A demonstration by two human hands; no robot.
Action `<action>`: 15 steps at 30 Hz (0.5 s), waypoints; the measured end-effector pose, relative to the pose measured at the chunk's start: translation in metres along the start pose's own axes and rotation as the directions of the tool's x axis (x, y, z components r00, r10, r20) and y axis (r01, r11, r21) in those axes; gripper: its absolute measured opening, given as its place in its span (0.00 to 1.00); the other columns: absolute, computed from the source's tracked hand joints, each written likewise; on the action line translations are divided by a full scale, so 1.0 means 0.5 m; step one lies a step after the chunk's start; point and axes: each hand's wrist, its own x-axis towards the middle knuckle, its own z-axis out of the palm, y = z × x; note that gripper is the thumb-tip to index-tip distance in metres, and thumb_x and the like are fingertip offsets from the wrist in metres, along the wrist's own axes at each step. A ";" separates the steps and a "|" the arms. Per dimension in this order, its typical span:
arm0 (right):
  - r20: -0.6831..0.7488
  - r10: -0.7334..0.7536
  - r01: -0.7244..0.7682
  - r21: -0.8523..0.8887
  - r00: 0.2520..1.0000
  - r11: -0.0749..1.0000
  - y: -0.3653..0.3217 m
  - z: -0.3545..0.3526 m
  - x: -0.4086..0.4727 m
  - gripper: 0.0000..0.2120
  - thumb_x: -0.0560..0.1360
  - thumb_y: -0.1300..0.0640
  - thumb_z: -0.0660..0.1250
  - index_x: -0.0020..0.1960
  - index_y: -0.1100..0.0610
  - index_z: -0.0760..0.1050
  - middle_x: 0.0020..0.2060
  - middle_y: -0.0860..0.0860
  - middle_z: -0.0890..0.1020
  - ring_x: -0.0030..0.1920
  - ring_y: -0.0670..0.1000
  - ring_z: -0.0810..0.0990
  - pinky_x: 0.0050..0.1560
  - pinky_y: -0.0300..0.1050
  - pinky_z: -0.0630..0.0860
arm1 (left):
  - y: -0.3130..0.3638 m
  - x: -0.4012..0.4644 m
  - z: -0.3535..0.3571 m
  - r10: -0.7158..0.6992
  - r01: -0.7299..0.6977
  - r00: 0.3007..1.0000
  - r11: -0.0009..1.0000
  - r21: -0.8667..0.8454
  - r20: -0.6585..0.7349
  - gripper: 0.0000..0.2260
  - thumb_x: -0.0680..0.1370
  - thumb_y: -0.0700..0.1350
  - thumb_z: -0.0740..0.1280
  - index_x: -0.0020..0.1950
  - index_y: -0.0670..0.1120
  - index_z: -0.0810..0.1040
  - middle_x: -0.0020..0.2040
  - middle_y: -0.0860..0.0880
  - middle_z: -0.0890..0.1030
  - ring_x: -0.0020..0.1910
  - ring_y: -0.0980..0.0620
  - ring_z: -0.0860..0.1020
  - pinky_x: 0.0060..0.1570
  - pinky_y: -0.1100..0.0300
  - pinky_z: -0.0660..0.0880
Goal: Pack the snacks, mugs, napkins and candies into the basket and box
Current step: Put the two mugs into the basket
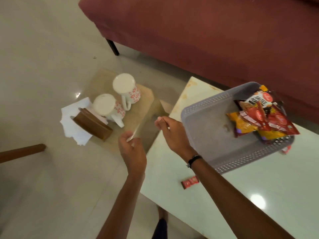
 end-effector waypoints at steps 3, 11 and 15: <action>0.057 0.005 -0.010 0.081 0.998 0.997 -0.059 0.086 0.062 0.12 0.81 0.53 0.57 0.45 0.54 0.77 0.40 0.52 0.81 0.41 0.50 0.78 0.44 0.46 0.75 | 0.005 0.070 -0.016 -0.105 0.106 0.994 0.993 0.042 -0.037 0.22 0.76 0.38 0.62 0.70 0.44 0.63 0.68 0.45 0.68 0.65 0.48 0.70 0.56 0.56 0.71; 0.117 0.188 -0.216 0.327 0.975 0.920 -0.096 0.201 0.167 0.11 0.76 0.60 0.66 0.58 0.59 0.73 0.50 0.46 0.80 0.51 0.43 0.77 0.48 0.31 0.72 | -0.005 0.163 -0.006 -0.079 0.079 0.997 0.997 -0.007 -0.028 0.11 0.77 0.38 0.62 0.58 0.48 0.69 0.56 0.52 0.76 0.57 0.54 0.74 0.55 0.59 0.71; 0.128 0.173 -0.204 0.295 0.977 0.934 -0.085 0.202 0.190 0.10 0.75 0.56 0.68 0.54 0.59 0.77 0.48 0.48 0.82 0.47 0.43 0.78 0.43 0.25 0.71 | -0.011 0.190 0.002 -0.037 0.037 0.999 0.999 0.001 0.025 0.04 0.80 0.42 0.61 0.52 0.49 0.72 0.44 0.59 0.77 0.46 0.62 0.75 0.47 0.64 0.68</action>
